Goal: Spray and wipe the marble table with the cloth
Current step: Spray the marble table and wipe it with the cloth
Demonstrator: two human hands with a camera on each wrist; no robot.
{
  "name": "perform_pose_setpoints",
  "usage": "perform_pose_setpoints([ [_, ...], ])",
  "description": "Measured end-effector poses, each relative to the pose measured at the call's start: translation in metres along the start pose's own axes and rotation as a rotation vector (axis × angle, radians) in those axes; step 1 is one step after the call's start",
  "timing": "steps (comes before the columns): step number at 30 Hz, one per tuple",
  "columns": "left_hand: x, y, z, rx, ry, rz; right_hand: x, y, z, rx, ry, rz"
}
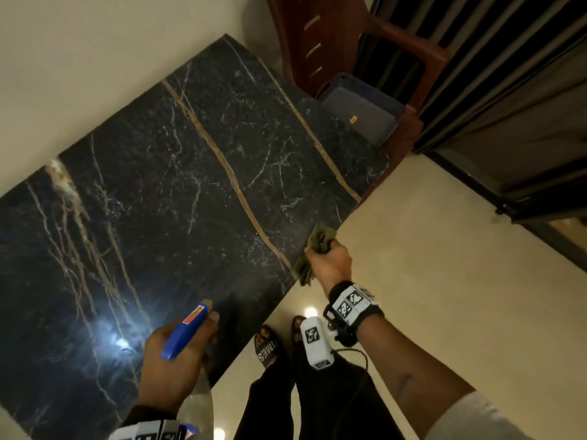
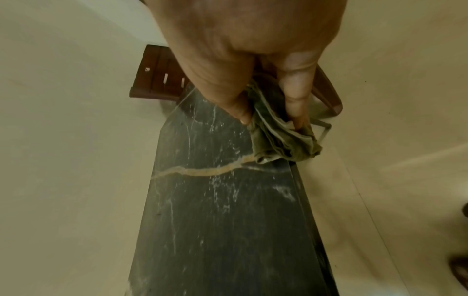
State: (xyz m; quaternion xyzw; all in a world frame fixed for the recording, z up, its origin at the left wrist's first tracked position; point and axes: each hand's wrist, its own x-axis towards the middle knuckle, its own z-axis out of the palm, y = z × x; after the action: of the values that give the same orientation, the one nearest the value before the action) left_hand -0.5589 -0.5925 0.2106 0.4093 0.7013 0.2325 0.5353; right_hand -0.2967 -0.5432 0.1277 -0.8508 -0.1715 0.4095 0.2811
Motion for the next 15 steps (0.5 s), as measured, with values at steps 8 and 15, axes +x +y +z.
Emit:
perform_pose_setpoints([
  [8, 0.034, 0.016, 0.016, 0.027, -0.023, 0.008, -0.035, 0.026, 0.026, -0.265, -0.119, -0.158],
  [15, 0.056, 0.031, 0.034, 0.088, -0.017, -0.028, 0.03, 0.002, -0.014, -0.223, -0.041, -0.155],
])
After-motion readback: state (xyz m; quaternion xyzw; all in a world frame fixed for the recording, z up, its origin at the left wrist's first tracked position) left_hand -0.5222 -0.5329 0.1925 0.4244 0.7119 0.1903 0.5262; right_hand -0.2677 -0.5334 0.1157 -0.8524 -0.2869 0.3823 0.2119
